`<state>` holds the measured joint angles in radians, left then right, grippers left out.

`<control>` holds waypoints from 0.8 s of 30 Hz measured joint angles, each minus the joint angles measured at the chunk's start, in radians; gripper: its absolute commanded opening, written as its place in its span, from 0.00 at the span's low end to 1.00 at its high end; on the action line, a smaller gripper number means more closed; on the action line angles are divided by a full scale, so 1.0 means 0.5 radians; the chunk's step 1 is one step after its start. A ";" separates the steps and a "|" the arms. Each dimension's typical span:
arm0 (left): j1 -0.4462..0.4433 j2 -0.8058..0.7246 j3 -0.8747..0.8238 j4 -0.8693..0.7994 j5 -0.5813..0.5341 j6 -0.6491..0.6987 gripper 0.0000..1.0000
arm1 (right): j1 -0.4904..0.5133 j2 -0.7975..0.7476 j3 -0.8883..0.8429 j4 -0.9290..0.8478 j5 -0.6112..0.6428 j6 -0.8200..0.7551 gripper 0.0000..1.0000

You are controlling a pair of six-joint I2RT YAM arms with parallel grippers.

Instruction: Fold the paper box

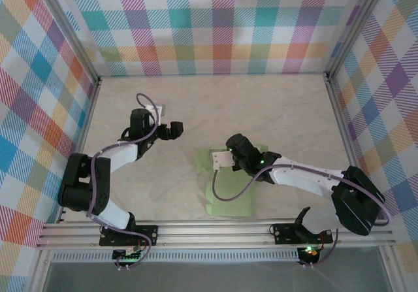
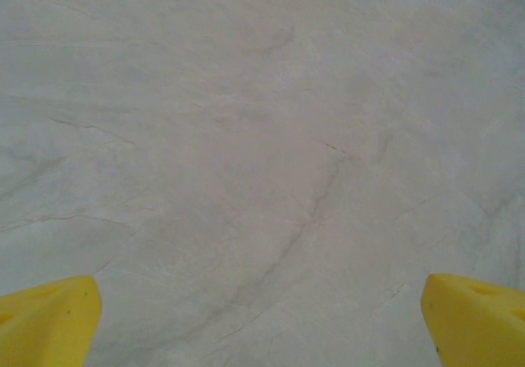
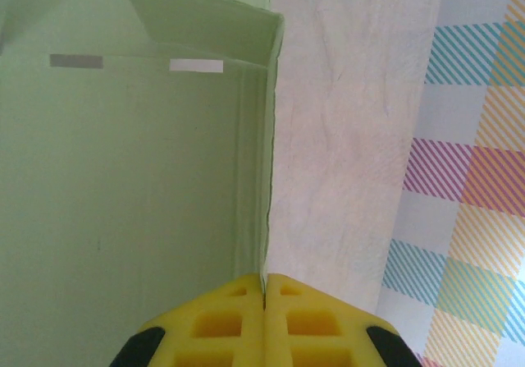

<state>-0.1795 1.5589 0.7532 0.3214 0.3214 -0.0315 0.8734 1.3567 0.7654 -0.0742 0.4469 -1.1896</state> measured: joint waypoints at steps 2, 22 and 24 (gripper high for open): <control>-0.017 0.043 0.053 -0.020 0.053 0.069 0.97 | -0.024 -0.050 -0.056 0.050 -0.030 -0.064 0.00; -0.192 0.031 0.140 -0.188 0.005 -0.072 0.80 | -0.102 -0.179 -0.487 1.042 -0.040 -0.321 0.00; -0.192 0.040 0.152 -0.233 -0.002 -0.114 0.78 | -0.095 -0.179 -0.534 1.134 -0.023 -0.330 0.00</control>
<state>-0.2756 1.5791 0.8291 0.2047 0.3202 -0.0883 0.8261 1.2671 0.4984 0.4927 0.4355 -1.3544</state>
